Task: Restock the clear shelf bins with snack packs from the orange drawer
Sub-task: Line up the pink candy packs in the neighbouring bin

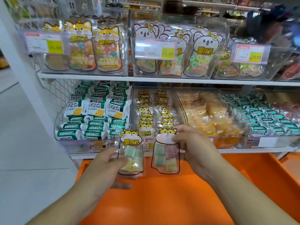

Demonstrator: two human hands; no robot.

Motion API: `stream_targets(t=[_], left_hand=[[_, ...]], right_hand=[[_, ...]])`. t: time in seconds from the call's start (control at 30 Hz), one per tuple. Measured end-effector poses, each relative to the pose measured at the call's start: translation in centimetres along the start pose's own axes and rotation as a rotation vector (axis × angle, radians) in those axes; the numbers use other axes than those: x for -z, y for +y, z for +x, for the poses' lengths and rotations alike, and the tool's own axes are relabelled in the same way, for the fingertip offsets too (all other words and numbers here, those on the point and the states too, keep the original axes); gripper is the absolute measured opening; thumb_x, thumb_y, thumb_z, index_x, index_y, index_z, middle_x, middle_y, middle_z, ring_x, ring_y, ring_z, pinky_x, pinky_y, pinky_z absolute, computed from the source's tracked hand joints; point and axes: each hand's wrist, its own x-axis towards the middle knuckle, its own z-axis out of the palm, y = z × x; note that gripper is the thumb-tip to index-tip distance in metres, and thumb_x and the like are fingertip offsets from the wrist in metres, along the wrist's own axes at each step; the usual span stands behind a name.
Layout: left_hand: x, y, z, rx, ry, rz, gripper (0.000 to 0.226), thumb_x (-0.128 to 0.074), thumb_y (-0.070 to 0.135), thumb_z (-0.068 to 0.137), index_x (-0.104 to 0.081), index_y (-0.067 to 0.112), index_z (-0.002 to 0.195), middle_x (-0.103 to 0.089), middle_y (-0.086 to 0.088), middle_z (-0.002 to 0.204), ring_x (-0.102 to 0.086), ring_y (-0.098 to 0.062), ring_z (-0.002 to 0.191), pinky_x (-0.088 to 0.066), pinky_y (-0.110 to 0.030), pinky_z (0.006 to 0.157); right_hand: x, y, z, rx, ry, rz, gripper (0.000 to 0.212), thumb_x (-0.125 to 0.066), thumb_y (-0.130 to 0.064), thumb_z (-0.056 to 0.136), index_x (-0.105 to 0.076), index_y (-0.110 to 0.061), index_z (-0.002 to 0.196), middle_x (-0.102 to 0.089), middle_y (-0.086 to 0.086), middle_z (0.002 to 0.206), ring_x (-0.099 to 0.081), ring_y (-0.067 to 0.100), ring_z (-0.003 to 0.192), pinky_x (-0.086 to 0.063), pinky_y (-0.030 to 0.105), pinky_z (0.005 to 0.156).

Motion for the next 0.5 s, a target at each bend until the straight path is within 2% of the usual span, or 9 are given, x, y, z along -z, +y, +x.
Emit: stream_targets(t=[0.07,0.13,0.23,0.27,0.33,0.37,0.43,0.5], left_hand=[[0.0,0.0,0.0,0.012,0.006,0.012,0.024,-0.061,0.007,0.102,-0.067,0.015,0.124,-0.079,-0.02,0.102,-0.078,-0.043,0.083,-0.064,-0.058,0.071],[0.1,0.0,0.1,0.034,-0.006,0.008,0.023,-0.059,0.006,0.103,-0.065,0.012,0.124,-0.079,-0.021,0.097,-0.078,-0.044,0.083,-0.064,-0.052,0.066],[0.2,0.1,0.3,0.045,-0.037,0.013,0.023,-0.058,0.007,0.103,-0.062,0.008,0.126,-0.078,-0.024,0.095,-0.077,-0.045,0.083,-0.06,-0.04,0.055],[0.2,0.2,0.3,0.043,-0.04,0.022,0.022,-0.058,0.007,0.103,-0.062,0.007,0.125,-0.078,-0.025,0.094,-0.077,-0.045,0.083,-0.059,-0.039,0.054],[0.3,0.2,0.4,0.035,-0.031,0.039,0.02,-0.057,0.007,0.104,-0.062,0.007,0.123,-0.078,-0.025,0.093,-0.077,-0.044,0.082,-0.058,-0.039,0.056],[0.3,0.2,0.5,0.033,-0.024,0.045,0.02,-0.057,0.007,0.104,-0.063,0.008,0.122,-0.078,-0.024,0.092,-0.078,-0.044,0.081,-0.058,-0.04,0.058],[0.3,0.2,0.6,0.03,-0.024,0.056,0.019,-0.057,0.007,0.104,-0.063,0.01,0.122,-0.078,-0.023,0.093,-0.078,-0.043,0.081,-0.058,-0.041,0.06],[0.4,0.2,0.6,0.021,-0.026,0.069,0.018,-0.056,0.006,0.104,-0.065,0.01,0.12,-0.079,-0.022,0.092,-0.078,-0.043,0.081,-0.058,-0.041,0.06]], right_hand=[[0.2,-0.2,0.0,0.022,-0.034,0.014,0.017,-0.059,0.003,0.091,-0.063,-0.014,0.093,-0.054,0.004,0.076,-0.058,0.02,0.06,-0.051,0.048,0.07],[0.3,-0.5,-0.2,0.048,-0.077,0.05,0.016,-0.059,0.004,0.092,-0.062,-0.011,0.093,-0.055,0.006,0.076,-0.059,0.022,0.064,-0.051,0.042,0.067],[0.5,-0.9,-0.4,0.124,-0.165,0.011,0.014,-0.057,0.006,0.087,-0.068,-0.002,0.088,-0.069,0.025,0.085,-0.069,0.036,0.077,-0.049,0.036,0.072],[0.6,-1.1,-0.6,0.167,-0.187,-0.031,0.019,-0.054,0.009,0.087,-0.071,0.001,0.086,-0.072,0.028,0.089,-0.071,0.035,0.079,-0.051,0.031,0.073],[0.8,-1.6,-0.9,0.241,-0.18,-0.148,0.03,-0.053,0.013,0.09,-0.077,-0.002,0.08,-0.076,0.016,0.095,-0.073,0.021,0.084,-0.052,0.018,0.072],[0.9,-1.8,-1.0,0.287,-0.172,-0.23,0.032,-0.056,0.012,0.092,-0.08,-0.005,0.079,-0.077,0.009,0.097,-0.073,0.016,0.088,-0.052,0.016,0.072],[1.2,-2.1,-0.9,0.413,-0.156,-0.43,0.034,-0.064,0.006,0.094,-0.084,-0.018,0.081,-0.074,0.009,0.1,-0.071,0.021,0.09,-0.053,0.027,0.074],[1.5,-2.4,-0.9,0.469,-0.138,-0.589,0.038,-0.066,0.001,0.096,-0.085,-0.03,0.084,-0.07,0.018,0.097,-0.064,0.034,0.08,-0.049,0.037,0.067]])
